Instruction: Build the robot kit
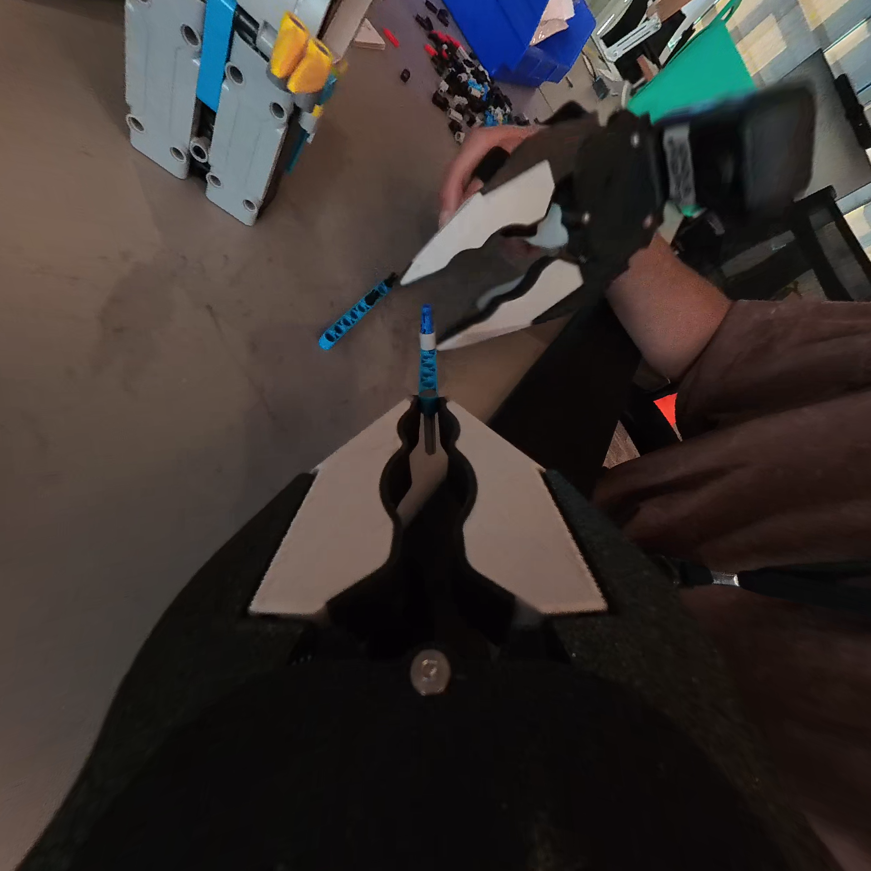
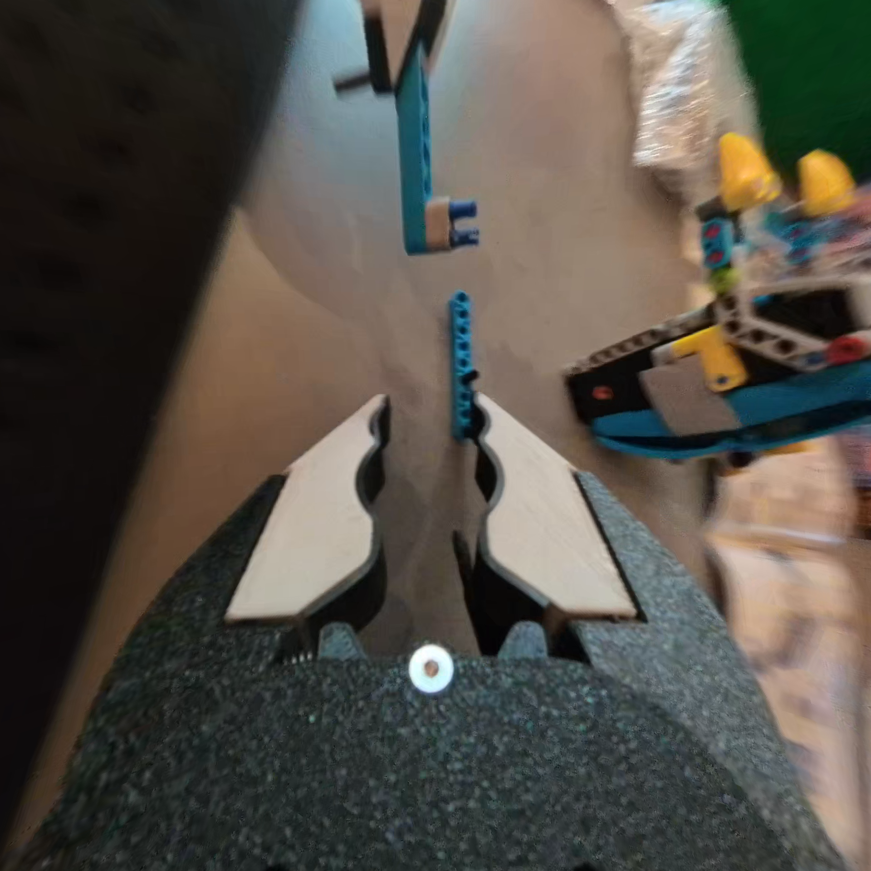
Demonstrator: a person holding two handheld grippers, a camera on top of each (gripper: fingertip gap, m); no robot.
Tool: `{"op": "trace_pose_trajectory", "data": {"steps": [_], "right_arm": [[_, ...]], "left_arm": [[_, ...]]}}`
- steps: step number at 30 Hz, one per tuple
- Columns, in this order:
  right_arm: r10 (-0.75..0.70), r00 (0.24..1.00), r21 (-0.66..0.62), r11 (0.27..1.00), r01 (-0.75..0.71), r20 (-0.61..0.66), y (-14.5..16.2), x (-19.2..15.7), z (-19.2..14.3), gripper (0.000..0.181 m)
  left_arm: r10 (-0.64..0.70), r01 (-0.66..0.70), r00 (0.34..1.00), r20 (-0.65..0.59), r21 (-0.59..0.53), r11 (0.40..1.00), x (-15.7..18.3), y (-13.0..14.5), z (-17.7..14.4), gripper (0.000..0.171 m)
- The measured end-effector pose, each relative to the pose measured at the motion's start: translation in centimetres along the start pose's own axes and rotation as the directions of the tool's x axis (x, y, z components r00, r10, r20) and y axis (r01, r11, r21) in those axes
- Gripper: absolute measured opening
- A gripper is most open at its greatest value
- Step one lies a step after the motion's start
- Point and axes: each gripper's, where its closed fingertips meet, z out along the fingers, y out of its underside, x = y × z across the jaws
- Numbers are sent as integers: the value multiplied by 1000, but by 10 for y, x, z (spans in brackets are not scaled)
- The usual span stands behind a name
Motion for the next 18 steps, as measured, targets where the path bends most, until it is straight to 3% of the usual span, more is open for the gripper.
{"op": "trace_pose_trajectory", "data": {"steps": [3,6,8,14,15,18], "right_arm": [[236,944,66,964,-257,231,-13,-9,-15,49],[341,860,157,892,-423,379,-33,-7,-28,47],[396,806,152,851,-502,440,-37,-6,-30,47],[433,729,165,791,-589,530,-50,-8,-30,33],[425,737,162,801,-576,525,-50,-9,-29,33],[371,853,236,850,-471,366,-50,10,-33,39]], "left_arm": [[7,-7,1000,-17,-4,1000,4,1,5,6],[22,-22,999,-43,-1,1000,10,-1,11,6],[34,-33,998,-55,12,999,14,-3,13,6],[3,5,990,-141,53,999,29,-11,18,6],[-13,21,989,-151,52,998,29,-12,19,6],[-101,107,987,-129,46,993,22,-13,26,6]]}}
